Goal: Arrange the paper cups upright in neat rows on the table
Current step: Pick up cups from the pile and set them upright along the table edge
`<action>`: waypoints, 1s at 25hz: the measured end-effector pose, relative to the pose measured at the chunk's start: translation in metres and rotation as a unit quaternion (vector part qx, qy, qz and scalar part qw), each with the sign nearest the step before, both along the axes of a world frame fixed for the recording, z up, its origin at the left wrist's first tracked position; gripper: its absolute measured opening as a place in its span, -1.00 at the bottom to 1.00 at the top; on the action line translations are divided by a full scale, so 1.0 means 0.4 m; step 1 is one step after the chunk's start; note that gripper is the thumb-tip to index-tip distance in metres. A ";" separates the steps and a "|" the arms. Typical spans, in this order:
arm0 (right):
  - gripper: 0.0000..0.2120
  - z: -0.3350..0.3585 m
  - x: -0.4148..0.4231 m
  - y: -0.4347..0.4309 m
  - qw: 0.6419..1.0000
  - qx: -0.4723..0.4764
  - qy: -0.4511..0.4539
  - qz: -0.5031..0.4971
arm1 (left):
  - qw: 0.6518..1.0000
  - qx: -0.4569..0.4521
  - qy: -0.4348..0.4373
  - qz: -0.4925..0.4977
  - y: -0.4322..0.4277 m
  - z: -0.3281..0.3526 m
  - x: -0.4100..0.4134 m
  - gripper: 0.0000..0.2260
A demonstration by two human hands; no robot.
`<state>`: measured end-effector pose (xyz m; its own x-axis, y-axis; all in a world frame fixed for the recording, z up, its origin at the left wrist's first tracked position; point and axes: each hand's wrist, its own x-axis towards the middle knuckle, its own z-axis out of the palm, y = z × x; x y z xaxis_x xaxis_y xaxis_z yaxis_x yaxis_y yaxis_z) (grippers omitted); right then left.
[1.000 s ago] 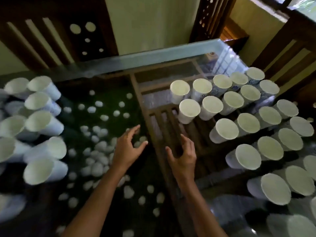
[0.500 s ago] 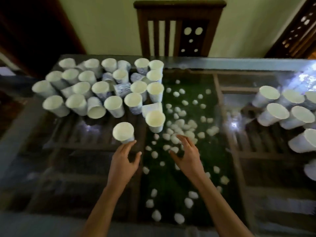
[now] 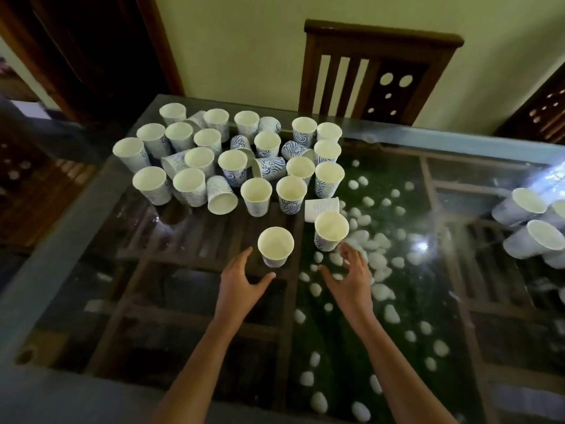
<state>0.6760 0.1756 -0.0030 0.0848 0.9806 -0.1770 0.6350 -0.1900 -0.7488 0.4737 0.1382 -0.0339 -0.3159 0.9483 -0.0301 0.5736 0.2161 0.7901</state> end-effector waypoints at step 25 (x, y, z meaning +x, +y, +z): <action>-0.24 -0.072 0.026 0.116 0.990 0.080 0.061 -0.095 | 0.995 0.079 -0.068 0.008 0.096 0.002 0.094 -0.40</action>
<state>0.6865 0.2219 -0.0320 0.2581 0.9652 -0.0415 0.5017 -0.1706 -0.8480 0.5112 0.1767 -0.0330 -0.3344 0.9393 0.0761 0.4568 0.0910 0.8849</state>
